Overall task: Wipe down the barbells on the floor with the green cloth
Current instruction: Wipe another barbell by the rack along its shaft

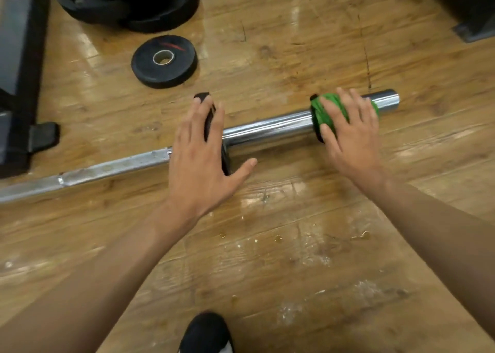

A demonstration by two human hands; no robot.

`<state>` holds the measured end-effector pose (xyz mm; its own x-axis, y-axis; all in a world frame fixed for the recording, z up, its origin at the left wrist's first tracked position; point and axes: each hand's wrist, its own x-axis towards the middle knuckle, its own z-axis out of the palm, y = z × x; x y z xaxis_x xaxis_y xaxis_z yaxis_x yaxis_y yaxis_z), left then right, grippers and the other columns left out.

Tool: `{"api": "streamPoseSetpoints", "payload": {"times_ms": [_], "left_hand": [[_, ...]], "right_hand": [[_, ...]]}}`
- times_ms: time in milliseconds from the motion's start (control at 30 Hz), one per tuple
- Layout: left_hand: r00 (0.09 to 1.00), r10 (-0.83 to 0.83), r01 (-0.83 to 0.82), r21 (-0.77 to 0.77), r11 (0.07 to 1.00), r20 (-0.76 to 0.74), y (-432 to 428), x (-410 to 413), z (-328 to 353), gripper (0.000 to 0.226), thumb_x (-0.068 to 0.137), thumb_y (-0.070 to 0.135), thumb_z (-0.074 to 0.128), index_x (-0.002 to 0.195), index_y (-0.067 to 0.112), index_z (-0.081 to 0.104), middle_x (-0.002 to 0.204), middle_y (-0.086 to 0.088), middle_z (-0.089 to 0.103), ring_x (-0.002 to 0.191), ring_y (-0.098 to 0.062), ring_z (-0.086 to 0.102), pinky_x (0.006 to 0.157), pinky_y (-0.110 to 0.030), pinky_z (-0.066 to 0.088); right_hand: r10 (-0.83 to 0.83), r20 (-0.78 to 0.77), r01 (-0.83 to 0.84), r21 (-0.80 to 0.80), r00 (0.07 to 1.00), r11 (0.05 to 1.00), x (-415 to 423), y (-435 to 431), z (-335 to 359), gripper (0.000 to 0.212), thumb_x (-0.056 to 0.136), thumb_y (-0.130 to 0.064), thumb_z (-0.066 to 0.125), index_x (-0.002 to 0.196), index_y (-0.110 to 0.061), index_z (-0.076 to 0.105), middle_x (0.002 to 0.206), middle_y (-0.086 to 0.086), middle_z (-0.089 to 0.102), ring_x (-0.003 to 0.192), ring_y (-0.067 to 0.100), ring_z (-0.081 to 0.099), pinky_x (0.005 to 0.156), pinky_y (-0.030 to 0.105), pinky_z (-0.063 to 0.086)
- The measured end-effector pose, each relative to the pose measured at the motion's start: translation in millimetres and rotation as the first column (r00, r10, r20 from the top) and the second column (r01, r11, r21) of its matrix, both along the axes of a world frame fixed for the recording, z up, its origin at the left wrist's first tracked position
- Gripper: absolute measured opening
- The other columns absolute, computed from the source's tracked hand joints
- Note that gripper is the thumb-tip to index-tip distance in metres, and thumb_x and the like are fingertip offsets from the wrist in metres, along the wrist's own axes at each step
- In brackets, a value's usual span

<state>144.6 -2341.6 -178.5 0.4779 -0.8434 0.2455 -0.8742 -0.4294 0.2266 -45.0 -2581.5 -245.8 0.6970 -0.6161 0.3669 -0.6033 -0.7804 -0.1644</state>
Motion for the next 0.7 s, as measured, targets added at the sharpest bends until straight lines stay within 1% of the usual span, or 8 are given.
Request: {"api": "streamPoseSetpoints", "payload": {"times_ms": [100, 167, 233, 300, 433, 533, 600, 700], "left_hand": [[0.998, -0.029, 0.026, 0.054, 0.998, 0.051, 18, -19, -4, 0.103, 0.092, 0.076, 0.041, 0.165, 0.008, 0.019, 0.173, -0.015, 0.007, 0.162, -0.030, 0.000, 0.127, -0.042, 0.004], [0.997, -0.040, 0.035, 0.085, 0.996, 0.062, 27, -32, -5, 0.104, 0.092, 0.078, 0.037, 0.166, 0.008, 0.017, 0.174, -0.016, 0.003, 0.162, -0.030, -0.003, 0.128, -0.043, 0.003], [0.997, -0.037, 0.031, 0.090, 0.996, 0.073, 36, -45, -6, 0.102, 0.094, 0.077, 0.036, 0.165, 0.005, 0.020, 0.174, -0.017, 0.004, 0.162, -0.031, -0.001, 0.129, -0.048, 0.009], [0.996, -0.043, 0.038, 0.066, 0.997, 0.081, 44, -54, -7, 0.096, 0.098, 0.071, 0.035, 0.164, 0.003, 0.023, 0.173, -0.018, 0.010, 0.162, -0.031, 0.003, 0.130, -0.048, 0.010], [0.994, -0.083, 0.082, 0.014, 0.997, 0.071, 52, -53, -3, 0.081, 0.106, 0.057, 0.034, 0.162, 0.000, 0.026, 0.171, -0.017, 0.022, 0.161, -0.028, 0.011, 0.131, -0.046, 0.007], [0.998, -0.064, 0.064, 0.026, 0.998, 0.007, 50, -48, 7, 0.078, 0.106, 0.055, 0.030, 0.163, 0.003, 0.022, 0.172, -0.015, 0.018, 0.161, -0.026, 0.009, 0.131, -0.037, -0.002], [0.998, -0.045, 0.047, 0.035, 0.998, -0.044, 50, -48, 11, 0.079, 0.105, 0.056, 0.027, 0.164, 0.004, 0.020, 0.172, -0.014, 0.017, 0.161, -0.024, 0.006, 0.129, -0.030, -0.009], [0.996, -0.070, 0.073, 0.051, 0.996, -0.051, 56, -52, 14, 0.079, 0.106, 0.056, 0.024, 0.164, 0.003, 0.019, 0.172, -0.012, 0.018, 0.162, -0.020, 0.002, 0.129, -0.030, -0.011]], "right_hand": [[-0.300, 0.031, 0.294, 0.127, 0.954, 0.947, -13, -16, 12, 0.051, 0.106, -0.044, 0.034, 0.141, -0.017, 0.060, 0.154, 0.016, 0.049, 0.149, 0.036, 0.034, 0.126, 0.051, 0.018], [-0.399, 0.012, 0.388, 0.212, 0.917, 0.897, 1, -1, 21, 0.058, 0.105, -0.047, 0.030, 0.130, -0.011, 0.068, 0.146, 0.022, 0.054, 0.147, 0.039, 0.036, 0.125, 0.054, 0.019], [-0.327, -0.017, 0.322, 0.225, 0.945, 0.919, 22, 34, 30, 0.068, 0.104, -0.050, 0.020, 0.126, -0.009, 0.069, 0.141, 0.024, 0.058, 0.143, 0.039, 0.041, 0.126, 0.055, 0.017], [-0.164, -0.057, 0.172, 0.197, 0.985, 0.965, 42, 82, 33, 0.070, 0.105, -0.049, 0.013, 0.134, -0.012, 0.065, 0.143, 0.019, 0.059, 0.143, 0.036, 0.043, 0.127, 0.055, 0.014], [0.108, -0.036, -0.098, 0.217, 0.993, 0.971, 66, 162, 27, 0.058, 0.108, -0.042, 0.017, 0.145, -0.022, 0.057, 0.150, 0.011, 0.055, 0.148, 0.033, 0.037, 0.128, 0.050, 0.017], [0.250, -0.061, -0.235, 0.189, 0.966, 0.953, 40, 153, 27, 0.053, 0.109, -0.041, 0.022, 0.150, -0.026, 0.053, 0.150, 0.008, 0.053, 0.145, 0.029, 0.039, 0.128, 0.046, 0.019], [0.232, -0.113, -0.211, 0.177, 0.966, 0.961, 15, 130, 30, 0.052, 0.109, -0.045, 0.024, 0.148, -0.025, 0.052, 0.147, 0.006, 0.054, 0.142, 0.027, 0.042, 0.127, 0.047, 0.021], [0.054, -0.132, -0.032, 0.162, 0.990, 0.986, -26, 94, 30, 0.053, 0.108, -0.047, 0.026, 0.143, -0.022, 0.056, 0.142, 0.008, 0.058, 0.137, 0.028, 0.046, 0.125, 0.047, 0.023]]}}
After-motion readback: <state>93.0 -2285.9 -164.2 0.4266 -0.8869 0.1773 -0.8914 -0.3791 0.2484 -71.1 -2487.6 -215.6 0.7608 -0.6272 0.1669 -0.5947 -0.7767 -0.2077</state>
